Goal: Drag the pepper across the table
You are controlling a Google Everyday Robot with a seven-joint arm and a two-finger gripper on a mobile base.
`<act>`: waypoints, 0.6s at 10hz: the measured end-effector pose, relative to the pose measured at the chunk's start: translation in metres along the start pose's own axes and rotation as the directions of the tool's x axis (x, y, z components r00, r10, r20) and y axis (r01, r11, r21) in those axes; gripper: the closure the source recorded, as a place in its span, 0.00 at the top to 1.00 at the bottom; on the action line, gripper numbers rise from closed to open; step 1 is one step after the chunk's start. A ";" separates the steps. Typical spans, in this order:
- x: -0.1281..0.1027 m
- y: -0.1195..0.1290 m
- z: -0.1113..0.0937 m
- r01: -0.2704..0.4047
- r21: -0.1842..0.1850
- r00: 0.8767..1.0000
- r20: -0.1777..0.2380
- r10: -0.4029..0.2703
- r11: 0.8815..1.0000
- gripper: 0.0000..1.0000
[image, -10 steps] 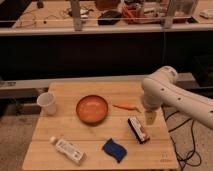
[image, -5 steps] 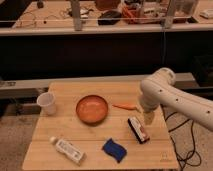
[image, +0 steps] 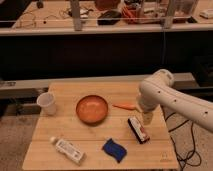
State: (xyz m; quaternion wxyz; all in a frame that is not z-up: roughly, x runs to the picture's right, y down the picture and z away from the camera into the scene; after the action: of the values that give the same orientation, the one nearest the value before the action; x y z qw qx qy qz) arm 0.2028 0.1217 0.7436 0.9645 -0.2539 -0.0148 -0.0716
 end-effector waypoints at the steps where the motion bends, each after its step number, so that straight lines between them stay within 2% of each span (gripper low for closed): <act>1: -0.003 -0.001 0.002 0.008 0.001 1.000 0.005 -0.008 1.000 0.80; 6: -0.014 -0.005 0.013 0.042 0.008 0.999 0.028 -0.043 0.999 0.80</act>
State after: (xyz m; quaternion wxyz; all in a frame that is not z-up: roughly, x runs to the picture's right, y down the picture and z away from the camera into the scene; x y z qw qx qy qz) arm 0.1882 0.1260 0.7563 0.9633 -0.2510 -0.0340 -0.0885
